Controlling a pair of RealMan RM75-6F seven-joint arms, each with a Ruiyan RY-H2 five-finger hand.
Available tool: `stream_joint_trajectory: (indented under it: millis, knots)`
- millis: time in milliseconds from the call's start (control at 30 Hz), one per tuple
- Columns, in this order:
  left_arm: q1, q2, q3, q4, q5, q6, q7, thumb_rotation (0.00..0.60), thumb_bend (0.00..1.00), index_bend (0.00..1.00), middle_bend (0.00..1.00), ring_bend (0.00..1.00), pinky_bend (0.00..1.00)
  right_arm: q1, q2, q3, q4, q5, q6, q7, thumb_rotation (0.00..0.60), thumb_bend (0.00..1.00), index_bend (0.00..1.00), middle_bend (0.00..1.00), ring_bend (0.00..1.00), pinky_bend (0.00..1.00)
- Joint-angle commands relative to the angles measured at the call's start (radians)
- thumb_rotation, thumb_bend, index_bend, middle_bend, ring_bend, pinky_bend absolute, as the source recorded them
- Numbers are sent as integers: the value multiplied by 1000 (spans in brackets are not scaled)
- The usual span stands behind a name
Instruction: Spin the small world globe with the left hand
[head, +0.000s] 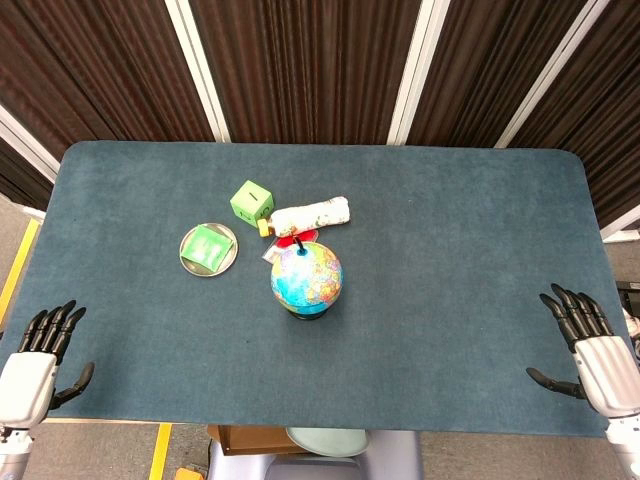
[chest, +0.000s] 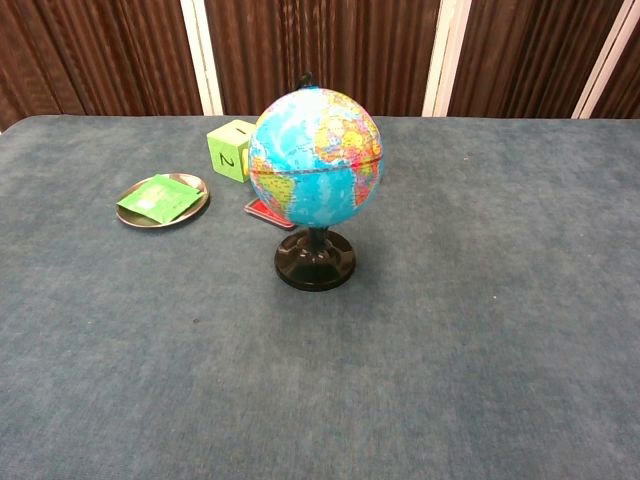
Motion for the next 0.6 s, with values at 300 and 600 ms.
stream_joint_trajectory:
  millis: [300, 600]
  knots:
    - [-2, 9, -39, -33, 31, -31, 24, 600, 409, 0, 0, 0, 0, -7, -2, -3, 5, -8, 19, 4, 600, 163, 0, 76, 0, 0]
    - [-215, 15, -169, -205, 153, -210, 115, 600, 362, 0, 0, 0, 0, -13, -5, -5, 5, -51, 59, -11, 600, 163, 0, 76, 0, 0]
